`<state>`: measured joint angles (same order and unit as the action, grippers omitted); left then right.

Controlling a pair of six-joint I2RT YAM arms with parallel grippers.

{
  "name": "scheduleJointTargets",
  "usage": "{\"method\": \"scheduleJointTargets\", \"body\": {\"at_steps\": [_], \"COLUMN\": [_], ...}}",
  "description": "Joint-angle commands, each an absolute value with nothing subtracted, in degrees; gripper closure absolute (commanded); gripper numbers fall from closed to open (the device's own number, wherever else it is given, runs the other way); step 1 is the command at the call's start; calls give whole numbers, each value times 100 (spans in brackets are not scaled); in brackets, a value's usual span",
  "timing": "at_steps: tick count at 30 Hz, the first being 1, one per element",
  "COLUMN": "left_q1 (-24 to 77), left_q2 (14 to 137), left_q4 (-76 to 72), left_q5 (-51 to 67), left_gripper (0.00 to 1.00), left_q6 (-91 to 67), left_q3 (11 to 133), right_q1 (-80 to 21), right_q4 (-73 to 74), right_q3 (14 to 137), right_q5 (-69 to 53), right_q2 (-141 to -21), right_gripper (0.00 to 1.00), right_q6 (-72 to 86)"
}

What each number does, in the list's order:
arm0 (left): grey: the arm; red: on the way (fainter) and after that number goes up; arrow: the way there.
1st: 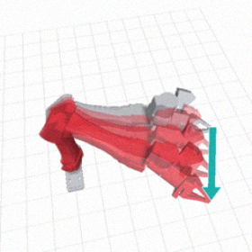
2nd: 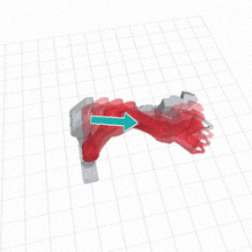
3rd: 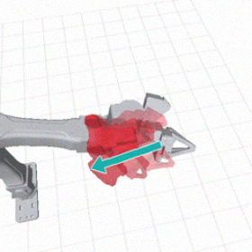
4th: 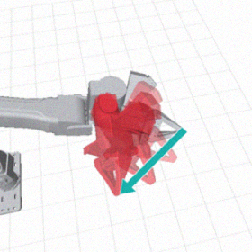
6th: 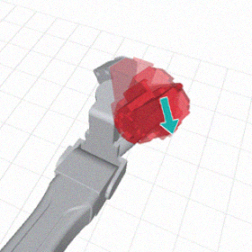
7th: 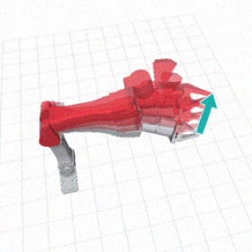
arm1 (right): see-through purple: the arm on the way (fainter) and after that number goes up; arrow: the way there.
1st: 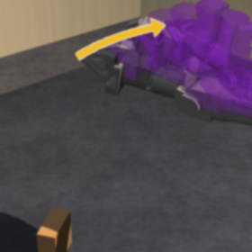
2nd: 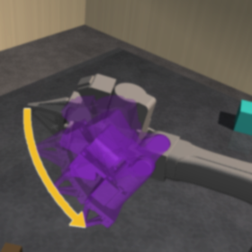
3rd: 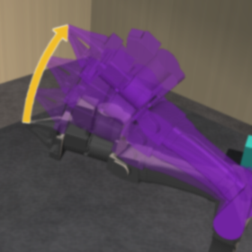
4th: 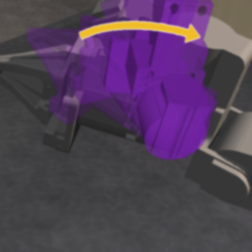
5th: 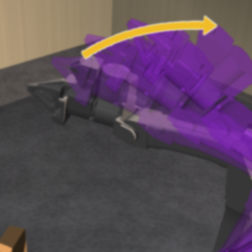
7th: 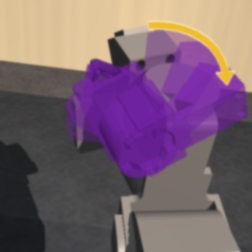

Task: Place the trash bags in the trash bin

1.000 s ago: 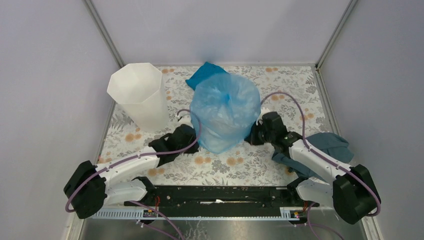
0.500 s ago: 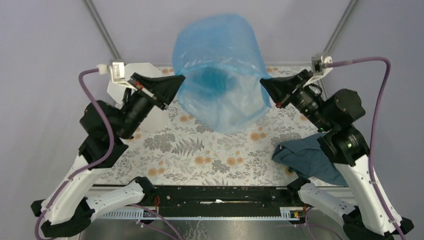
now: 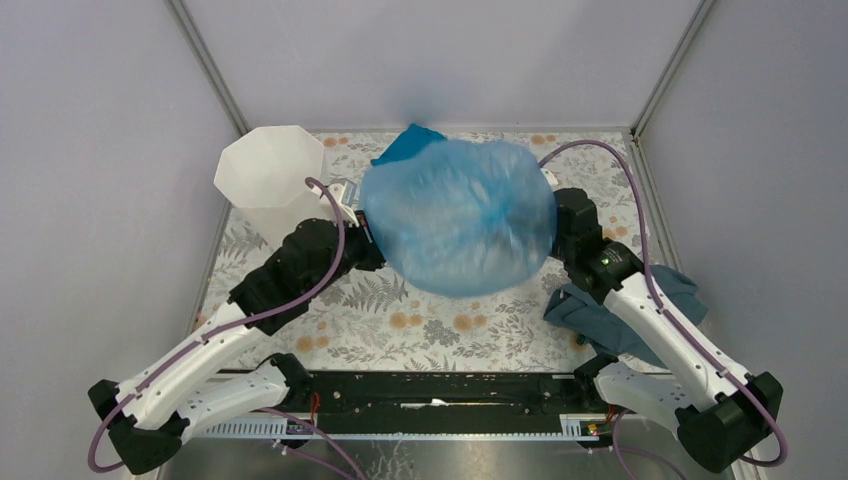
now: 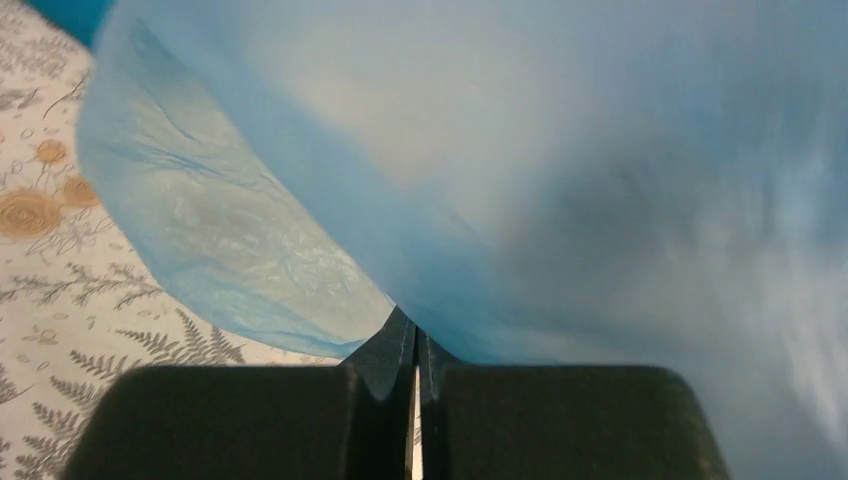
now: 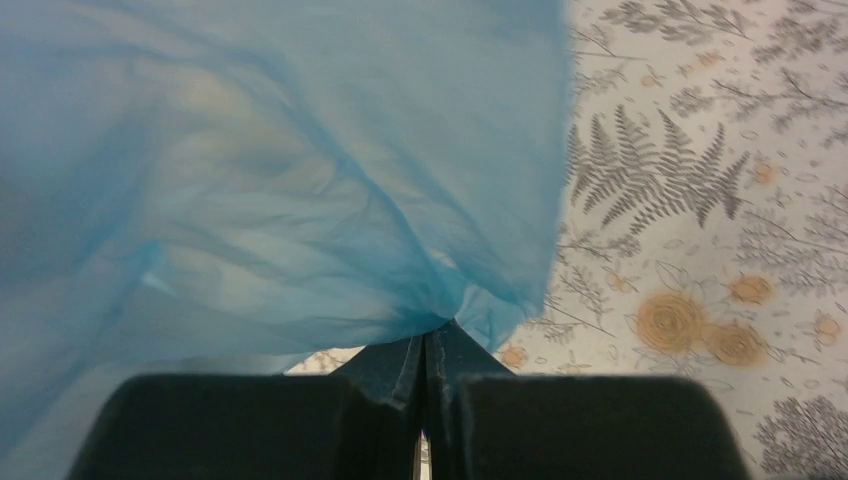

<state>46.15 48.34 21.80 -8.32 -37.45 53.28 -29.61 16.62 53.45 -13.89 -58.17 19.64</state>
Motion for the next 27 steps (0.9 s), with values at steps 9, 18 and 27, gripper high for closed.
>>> {"method": "scheduleJointTargets", "body": {"at_steps": [9, 18, 27], "left_q1": [4619, 4614, 4605], "left_q2": [4456, 5217, 4843], "left_q4": [2285, 2277, 2070], "left_q5": [-1363, -1403, -2028], "left_gripper": [100, 100, 100], "left_q6": [-3601, -3629, -3177], "left_q3": [6026, 5285, 5867], "right_q1": [-2957, -2959, -2962], "right_q4": [2197, 2010, 2308], "right_q3": [6553, 6009, 6006], "right_q5": [-1183, -1132, -227], "right_q2": [-5511, -6246, -6168], "right_gripper": [99, 90, 47], "right_q6": [1582, 1191, 1175]}}
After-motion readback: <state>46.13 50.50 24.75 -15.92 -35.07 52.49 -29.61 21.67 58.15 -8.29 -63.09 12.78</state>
